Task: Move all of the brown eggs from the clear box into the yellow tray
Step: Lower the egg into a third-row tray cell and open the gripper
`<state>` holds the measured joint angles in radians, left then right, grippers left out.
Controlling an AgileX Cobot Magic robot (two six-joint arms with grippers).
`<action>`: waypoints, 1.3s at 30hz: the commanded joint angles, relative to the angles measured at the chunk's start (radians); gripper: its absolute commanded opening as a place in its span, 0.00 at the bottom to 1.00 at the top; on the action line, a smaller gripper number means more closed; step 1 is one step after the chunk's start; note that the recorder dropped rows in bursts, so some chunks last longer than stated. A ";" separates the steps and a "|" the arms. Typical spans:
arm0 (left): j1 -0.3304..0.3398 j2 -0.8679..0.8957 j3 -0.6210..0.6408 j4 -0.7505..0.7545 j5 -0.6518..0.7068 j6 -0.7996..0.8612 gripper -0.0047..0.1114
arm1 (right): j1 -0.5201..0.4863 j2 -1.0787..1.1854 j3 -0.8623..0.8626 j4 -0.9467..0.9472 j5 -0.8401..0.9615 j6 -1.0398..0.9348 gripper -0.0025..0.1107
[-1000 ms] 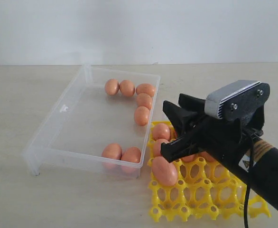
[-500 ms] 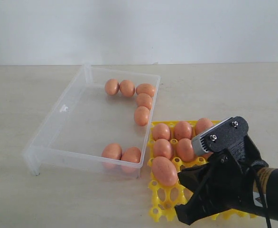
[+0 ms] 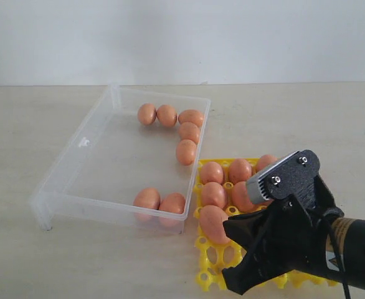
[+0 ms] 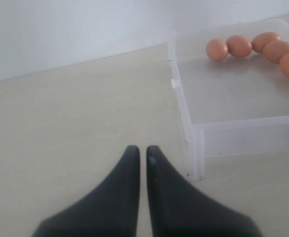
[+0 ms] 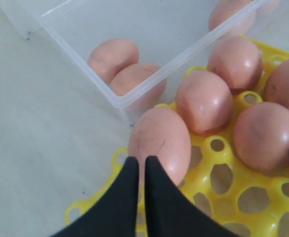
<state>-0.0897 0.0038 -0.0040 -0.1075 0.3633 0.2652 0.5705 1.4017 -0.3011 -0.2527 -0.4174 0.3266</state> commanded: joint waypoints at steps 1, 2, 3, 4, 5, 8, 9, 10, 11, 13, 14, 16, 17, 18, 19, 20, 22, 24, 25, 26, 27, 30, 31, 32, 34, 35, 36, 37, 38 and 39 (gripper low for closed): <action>0.004 -0.004 0.004 0.000 -0.004 -0.011 0.08 | -0.002 0.085 -0.001 -0.028 -0.088 -0.005 0.02; 0.004 -0.004 0.004 0.000 -0.004 -0.011 0.08 | -0.002 0.095 -0.001 -0.023 -0.090 -0.005 0.02; 0.004 -0.004 0.004 0.000 -0.004 -0.011 0.08 | -0.002 0.105 -0.001 -0.021 -0.090 -0.002 0.02; 0.004 -0.004 0.004 0.000 -0.004 -0.011 0.08 | -0.002 0.109 -0.001 -0.021 -0.088 0.006 0.02; 0.004 -0.004 0.004 0.000 -0.004 -0.011 0.08 | -0.002 0.114 -0.001 -0.021 -0.080 0.006 0.02; 0.004 -0.004 0.004 0.000 -0.004 -0.011 0.08 | -0.002 0.121 -0.001 -0.021 -0.076 0.001 0.02; 0.004 -0.004 0.004 0.000 -0.004 -0.011 0.08 | -0.002 0.124 -0.001 -0.021 -0.080 0.001 0.02; 0.004 -0.004 0.004 0.000 -0.004 -0.011 0.08 | -0.002 0.128 -0.001 -0.021 -0.080 0.001 0.02; 0.004 -0.004 0.004 0.000 -0.004 -0.011 0.08 | -0.002 0.134 -0.001 -0.021 -0.080 0.001 0.02; 0.004 -0.004 0.004 0.000 -0.004 -0.011 0.08 | -0.002 0.149 -0.001 -0.021 -0.088 -0.001 0.02; 0.004 -0.004 0.004 0.000 -0.004 -0.011 0.08 | -0.002 0.160 -0.001 -0.021 -0.096 -0.001 0.02; 0.004 -0.004 0.004 0.000 -0.004 -0.011 0.08 | -0.002 0.188 -0.001 -0.021 -0.119 -0.001 0.02; 0.004 -0.004 0.004 0.000 -0.004 -0.011 0.08 | -0.002 0.203 -0.004 -0.021 -0.123 -0.001 0.02; 0.004 -0.004 0.004 0.000 -0.004 -0.011 0.08 | -0.002 0.214 -0.006 -0.014 -0.125 -0.001 0.02; 0.004 -0.004 0.004 0.000 -0.004 -0.011 0.08 | -0.002 0.227 -0.010 -0.012 -0.130 0.005 0.02; 0.004 -0.004 0.004 0.000 -0.004 -0.011 0.08 | -0.002 0.237 -0.015 -0.012 -0.139 0.007 0.02; 0.004 -0.004 0.004 0.000 -0.004 -0.011 0.08 | -0.002 0.248 -0.024 -0.012 -0.158 0.007 0.02; 0.004 -0.004 0.004 0.000 -0.004 -0.011 0.08 | -0.002 0.255 -0.037 0.023 -0.162 0.007 0.02; 0.004 -0.004 0.004 0.000 -0.004 -0.011 0.08 | -0.002 0.256 -0.042 0.055 -0.162 0.007 0.02; 0.004 -0.004 0.004 0.000 -0.004 -0.011 0.08 | -0.002 0.256 -0.049 0.082 -0.162 0.007 0.02; 0.004 -0.004 0.004 0.000 -0.004 -0.011 0.08 | -0.002 0.256 -0.051 0.102 -0.160 0.007 0.02; 0.004 -0.004 0.004 0.000 -0.004 -0.011 0.08 | -0.002 0.256 -0.051 0.128 -0.170 0.005 0.02; 0.004 -0.004 0.004 0.000 -0.004 -0.011 0.08 | -0.002 0.256 -0.051 0.113 -0.170 0.007 0.02; 0.004 -0.004 0.004 0.000 -0.004 -0.011 0.08 | -0.002 0.254 -0.051 0.097 -0.170 0.015 0.02; 0.004 -0.004 0.004 0.000 -0.004 -0.011 0.08 | -0.002 0.230 -0.051 0.052 -0.170 0.059 0.02; 0.004 -0.004 0.004 0.000 -0.004 -0.011 0.08 | -0.002 0.209 -0.051 0.032 -0.173 0.082 0.02; 0.004 -0.004 0.004 0.000 -0.004 -0.011 0.08 | -0.002 0.182 -0.051 0.008 -0.189 0.104 0.02; 0.004 -0.004 0.004 0.000 -0.004 -0.011 0.08 | -0.002 0.128 -0.051 -0.004 -0.217 0.119 0.02; 0.004 -0.004 0.004 0.000 -0.004 -0.011 0.08 | -0.002 0.087 -0.054 -0.010 -0.265 0.117 0.02; 0.004 -0.004 0.004 0.000 -0.004 -0.011 0.08 | -0.002 0.035 -0.064 -0.010 -0.302 0.093 0.02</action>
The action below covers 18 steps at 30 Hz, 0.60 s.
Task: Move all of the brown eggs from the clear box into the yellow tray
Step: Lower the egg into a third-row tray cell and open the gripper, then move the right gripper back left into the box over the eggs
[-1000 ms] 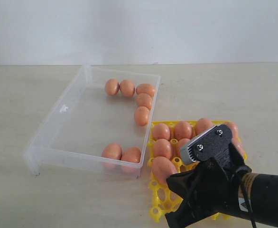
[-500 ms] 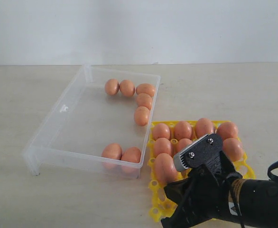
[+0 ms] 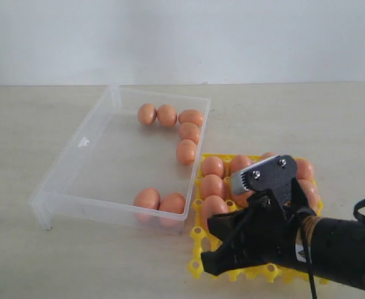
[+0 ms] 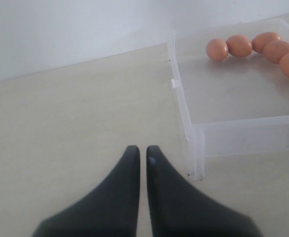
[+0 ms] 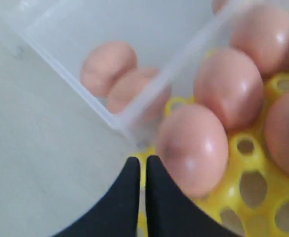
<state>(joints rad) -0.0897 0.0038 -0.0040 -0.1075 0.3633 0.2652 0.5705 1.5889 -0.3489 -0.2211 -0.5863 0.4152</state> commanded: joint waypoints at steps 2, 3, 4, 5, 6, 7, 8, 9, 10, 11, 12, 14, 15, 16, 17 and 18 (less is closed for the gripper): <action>0.004 -0.004 0.004 0.000 -0.004 -0.011 0.08 | -0.002 -0.242 -0.068 -0.009 -0.191 -0.132 0.02; 0.004 -0.004 0.004 0.000 -0.004 -0.011 0.08 | -0.002 -0.273 -0.109 0.032 -0.194 -0.226 0.02; 0.004 -0.004 0.004 0.000 -0.004 -0.011 0.08 | -0.002 -0.290 -0.155 0.086 -0.194 -0.329 0.02; 0.004 -0.004 0.004 0.000 -0.004 -0.011 0.08 | -0.002 -0.290 -0.197 0.130 -0.194 -0.415 0.02; 0.004 -0.004 0.004 0.000 -0.004 -0.011 0.08 | -0.002 -0.285 -0.253 0.177 -0.185 -0.509 0.02; 0.004 -0.004 0.004 0.000 -0.004 -0.011 0.08 | -0.002 -0.267 -0.316 0.209 -0.161 -0.582 0.02; 0.004 -0.004 0.004 0.000 -0.004 -0.011 0.08 | -0.002 -0.249 -0.371 0.221 -0.111 -0.616 0.02; 0.004 -0.004 0.004 0.000 -0.004 -0.011 0.08 | -0.002 -0.219 -0.444 0.221 -0.036 -0.627 0.02; 0.004 -0.004 0.004 0.000 -0.004 -0.011 0.08 | -0.002 -0.182 -0.520 0.215 0.064 -0.620 0.02; 0.004 -0.004 0.004 0.000 -0.004 -0.011 0.08 | -0.002 -0.149 -0.601 0.213 0.165 -0.593 0.02; 0.004 -0.004 0.004 0.000 -0.004 -0.011 0.08 | -0.002 -0.101 -0.686 0.213 0.320 -0.555 0.02; 0.004 -0.004 0.004 0.000 -0.004 -0.011 0.08 | -0.002 0.011 -0.839 0.213 0.636 -0.498 0.02; 0.004 -0.004 0.004 0.000 -0.004 -0.011 0.08 | -0.002 0.069 -0.913 0.213 0.804 -0.496 0.02; 0.004 -0.004 0.004 0.000 -0.004 -0.011 0.08 | 0.000 0.125 -0.975 0.213 0.943 -0.507 0.02; 0.004 -0.004 0.004 0.000 -0.004 -0.011 0.08 | 0.007 0.177 -1.021 0.213 1.049 -0.517 0.02; 0.004 -0.004 0.004 0.000 -0.004 -0.011 0.08 | 0.009 0.214 -1.050 0.213 1.111 -0.528 0.02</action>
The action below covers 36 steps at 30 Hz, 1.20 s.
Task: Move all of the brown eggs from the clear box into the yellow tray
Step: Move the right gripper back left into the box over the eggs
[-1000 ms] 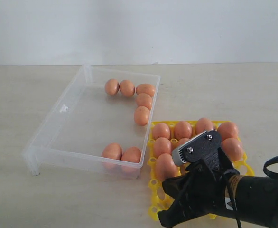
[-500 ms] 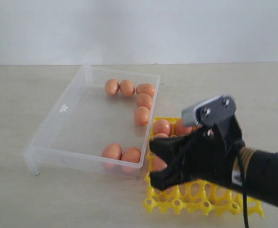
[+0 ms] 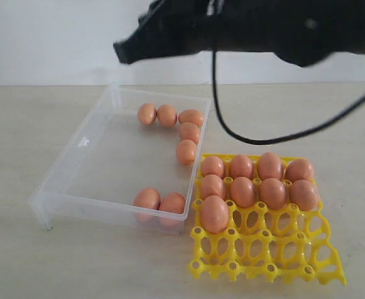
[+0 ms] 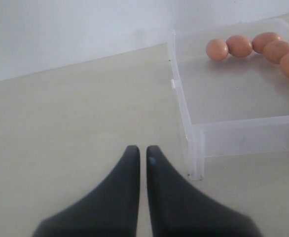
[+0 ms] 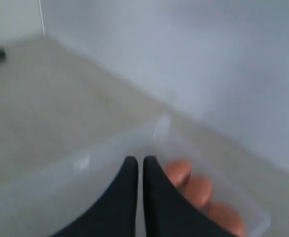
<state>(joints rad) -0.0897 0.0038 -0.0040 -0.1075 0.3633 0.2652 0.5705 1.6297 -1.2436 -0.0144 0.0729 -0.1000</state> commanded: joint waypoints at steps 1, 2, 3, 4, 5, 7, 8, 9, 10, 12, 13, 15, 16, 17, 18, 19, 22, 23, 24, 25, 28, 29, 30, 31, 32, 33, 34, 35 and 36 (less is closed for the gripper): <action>0.004 -0.004 0.004 0.000 -0.004 -0.011 0.08 | 0.012 0.214 -0.182 0.006 0.507 -0.020 0.02; 0.004 -0.004 0.004 0.000 -0.004 -0.011 0.08 | 0.019 0.252 -0.199 0.014 0.538 -0.018 0.02; 0.004 -0.004 0.004 0.000 -0.004 -0.011 0.08 | 0.019 0.277 -0.209 0.014 0.553 -0.018 0.02; 0.004 -0.004 0.004 0.000 -0.004 -0.011 0.08 | 0.023 0.306 -0.216 0.014 0.559 -0.018 0.02; 0.004 -0.004 0.004 0.000 -0.004 -0.011 0.08 | 0.028 0.330 -0.219 0.026 0.557 -0.018 0.02; 0.004 -0.004 0.004 0.000 -0.004 -0.011 0.08 | 0.032 0.366 -0.228 0.029 0.539 -0.018 0.02; 0.004 -0.004 0.004 0.000 -0.004 -0.011 0.08 | 0.035 0.377 -0.233 0.029 0.524 -0.018 0.02; 0.004 -0.004 0.004 0.000 -0.004 -0.011 0.08 | 0.037 0.384 -0.238 0.029 0.513 -0.020 0.03; 0.004 -0.004 0.004 0.000 -0.004 -0.011 0.08 | 0.037 0.387 -0.245 0.029 0.504 -0.023 0.05; 0.004 -0.004 0.004 0.000 -0.004 -0.011 0.08 | 0.039 0.392 -0.262 0.029 0.482 -0.023 0.12; 0.004 -0.004 0.004 0.000 -0.004 -0.011 0.08 | 0.039 0.392 -0.269 0.029 0.463 -0.023 0.17; 0.004 -0.004 0.004 0.000 -0.004 -0.011 0.08 | 0.039 0.396 -0.274 0.024 0.387 -0.037 0.30; 0.004 -0.004 0.004 0.000 -0.004 -0.011 0.08 | 0.039 0.405 -0.274 0.024 0.345 -0.062 0.37; 0.004 -0.004 0.004 0.000 -0.004 -0.011 0.08 | 0.039 0.408 -0.274 0.024 0.299 -0.083 0.43; 0.004 -0.004 0.004 0.000 -0.004 -0.011 0.08 | 0.039 0.417 -0.274 0.024 0.271 -0.097 0.47; 0.004 -0.004 0.004 0.000 -0.004 -0.011 0.08 | 0.039 0.422 -0.274 0.024 0.232 -0.099 0.49; 0.004 -0.004 0.004 0.000 -0.004 -0.011 0.08 | 0.039 0.446 -0.274 0.024 0.158 -0.077 0.50; 0.004 -0.004 0.004 0.000 -0.004 -0.011 0.08 | 0.039 0.459 -0.274 0.024 0.131 -0.057 0.50; 0.004 -0.004 0.004 0.000 -0.004 -0.011 0.08 | 0.039 0.472 -0.274 0.024 0.100 -0.037 0.50; 0.004 -0.004 0.004 0.000 -0.004 -0.011 0.08 | 0.039 0.487 -0.274 0.024 0.076 -0.032 0.50; 0.004 -0.004 0.004 0.000 -0.004 -0.011 0.08 | 0.038 0.520 -0.274 0.004 0.046 -0.032 0.50; 0.004 -0.004 0.004 0.000 -0.004 -0.011 0.08 | 0.038 0.522 -0.274 0.001 0.065 -0.039 0.50; 0.004 -0.004 0.004 0.000 -0.004 -0.011 0.08 | 0.038 0.522 -0.274 0.001 0.103 -0.058 0.50; 0.004 -0.004 0.004 0.000 -0.004 -0.011 0.08 | 0.038 0.519 -0.274 0.001 0.146 -0.083 0.50; 0.004 -0.004 0.004 0.000 -0.004 -0.011 0.08 | 0.040 0.515 -0.274 0.001 0.224 -0.129 0.50; 0.004 -0.004 0.004 0.000 -0.004 -0.011 0.08 | 0.040 0.510 -0.274 0.001 0.303 -0.193 0.50; 0.004 -0.004 0.004 0.000 -0.004 -0.011 0.08 | 0.040 0.505 -0.274 0.001 0.375 -0.257 0.50; 0.004 -0.004 0.004 0.000 -0.004 -0.011 0.08 | 0.040 0.497 -0.274 0.001 0.466 -0.310 0.50; 0.004 -0.004 0.004 0.000 -0.004 -0.011 0.08 | 0.040 0.491 -0.274 0.001 0.554 -0.343 0.50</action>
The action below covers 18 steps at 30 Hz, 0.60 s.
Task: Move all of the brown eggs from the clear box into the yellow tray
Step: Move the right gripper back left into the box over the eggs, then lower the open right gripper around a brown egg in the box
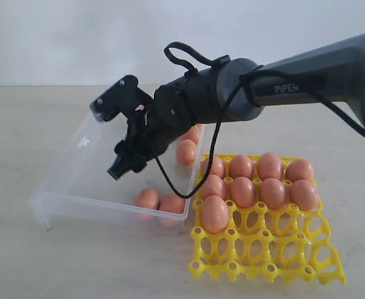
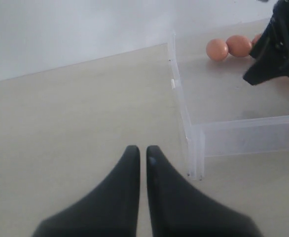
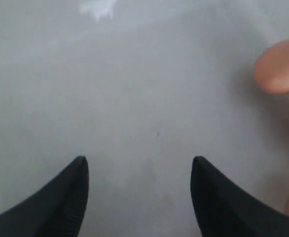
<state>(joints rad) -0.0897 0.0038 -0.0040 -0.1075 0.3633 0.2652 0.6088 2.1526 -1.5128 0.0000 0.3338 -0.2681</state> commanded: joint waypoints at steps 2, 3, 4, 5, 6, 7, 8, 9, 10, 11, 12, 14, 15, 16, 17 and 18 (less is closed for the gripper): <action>0.004 -0.004 0.004 0.000 -0.004 -0.011 0.08 | 0.001 -0.046 -0.005 -0.011 0.415 -0.182 0.50; 0.004 -0.004 0.004 0.000 -0.004 -0.011 0.08 | 0.001 -0.050 -0.005 -0.009 0.449 -0.179 0.50; 0.004 -0.004 0.004 0.000 -0.004 -0.011 0.08 | 0.001 -0.059 -0.005 -0.006 0.470 -0.174 0.50; 0.004 -0.004 0.004 0.000 -0.004 -0.011 0.08 | 0.001 -0.069 -0.005 0.000 0.478 -0.148 0.50; 0.004 -0.004 0.004 0.000 -0.004 -0.011 0.08 | 0.001 -0.075 -0.005 0.000 0.475 -0.129 0.50; 0.004 -0.004 0.004 0.000 -0.004 -0.011 0.08 | 0.001 -0.082 -0.005 0.005 0.453 -0.113 0.50; 0.004 -0.004 0.004 0.000 -0.004 -0.011 0.08 | 0.001 -0.090 -0.005 0.005 0.423 -0.100 0.50; 0.004 -0.004 0.004 0.000 -0.004 -0.011 0.08 | 0.001 -0.097 -0.005 0.005 0.387 -0.094 0.50; 0.004 -0.004 0.004 0.000 -0.004 -0.011 0.08 | 0.001 -0.102 -0.007 0.005 0.356 -0.094 0.50; 0.004 -0.004 0.004 0.000 -0.004 -0.011 0.08 | 0.001 -0.107 -0.007 0.005 0.317 -0.096 0.50; 0.004 -0.004 0.004 0.000 -0.004 -0.011 0.08 | 0.001 -0.116 -0.012 0.005 0.300 -0.103 0.50; 0.004 -0.004 0.004 0.000 -0.004 -0.011 0.08 | 0.001 -0.128 -0.031 0.020 0.286 -0.108 0.50; 0.004 -0.004 0.004 0.000 -0.004 -0.011 0.08 | 0.001 -0.131 -0.038 0.029 0.293 -0.108 0.50; 0.004 -0.004 0.004 0.000 -0.004 -0.011 0.08 | 0.001 -0.136 -0.047 0.051 0.307 -0.108 0.50; 0.004 -0.004 0.004 0.000 -0.004 -0.011 0.08 | 0.001 -0.137 -0.056 0.080 0.328 -0.108 0.50; 0.004 -0.004 0.004 0.000 -0.004 -0.011 0.08 | 0.001 -0.137 -0.063 0.123 0.356 -0.108 0.50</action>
<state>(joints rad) -0.0897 0.0038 -0.0040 -0.1075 0.3633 0.2652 0.6088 2.0343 -1.5536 0.0485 0.6473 -0.3763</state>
